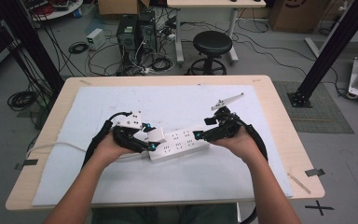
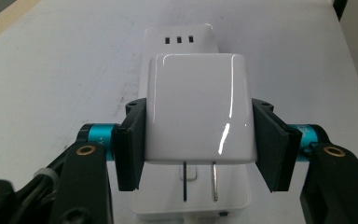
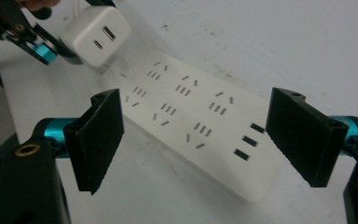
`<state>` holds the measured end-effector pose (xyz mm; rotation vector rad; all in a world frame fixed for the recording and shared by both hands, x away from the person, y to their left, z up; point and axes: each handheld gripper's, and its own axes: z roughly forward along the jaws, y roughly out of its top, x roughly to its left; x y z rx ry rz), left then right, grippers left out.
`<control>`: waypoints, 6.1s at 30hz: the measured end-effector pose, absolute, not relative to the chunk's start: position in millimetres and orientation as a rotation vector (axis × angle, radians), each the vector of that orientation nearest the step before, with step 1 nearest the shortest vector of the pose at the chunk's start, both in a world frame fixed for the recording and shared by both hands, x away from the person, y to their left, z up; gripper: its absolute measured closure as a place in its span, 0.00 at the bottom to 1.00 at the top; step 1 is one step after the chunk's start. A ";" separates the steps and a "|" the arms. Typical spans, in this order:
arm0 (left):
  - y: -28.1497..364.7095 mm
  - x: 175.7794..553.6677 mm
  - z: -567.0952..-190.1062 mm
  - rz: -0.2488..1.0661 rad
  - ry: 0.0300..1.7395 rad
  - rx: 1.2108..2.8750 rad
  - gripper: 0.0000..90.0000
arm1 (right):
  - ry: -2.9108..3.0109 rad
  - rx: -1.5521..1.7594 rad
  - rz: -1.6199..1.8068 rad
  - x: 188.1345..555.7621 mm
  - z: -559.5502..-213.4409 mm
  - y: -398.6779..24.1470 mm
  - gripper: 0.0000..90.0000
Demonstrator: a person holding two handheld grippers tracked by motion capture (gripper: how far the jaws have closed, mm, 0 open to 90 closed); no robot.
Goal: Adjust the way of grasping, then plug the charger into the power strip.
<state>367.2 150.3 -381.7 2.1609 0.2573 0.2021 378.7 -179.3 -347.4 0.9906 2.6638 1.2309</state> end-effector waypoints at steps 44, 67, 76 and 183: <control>100.4 333.7 -385.8 0.432 0.006 2.081 0.47 | 2.935 1.175 1.608 380.8 -384.6 -133.9 0.30; 100.3 333.9 -386.2 0.448 -0.002 2.087 0.47 | 2.980 1.172 1.693 384.3 -389.9 -127.8 0.56; 97.8 332.3 -387.1 0.456 -0.009 2.103 0.47 | 3.002 1.228 1.707 385.6 -390.1 -129.0 0.64; 228.4 372.3 -354.4 0.358 0.538 2.386 0.22 | 3.027 0.650 0.775 441.9 -325.0 -140.5 0.70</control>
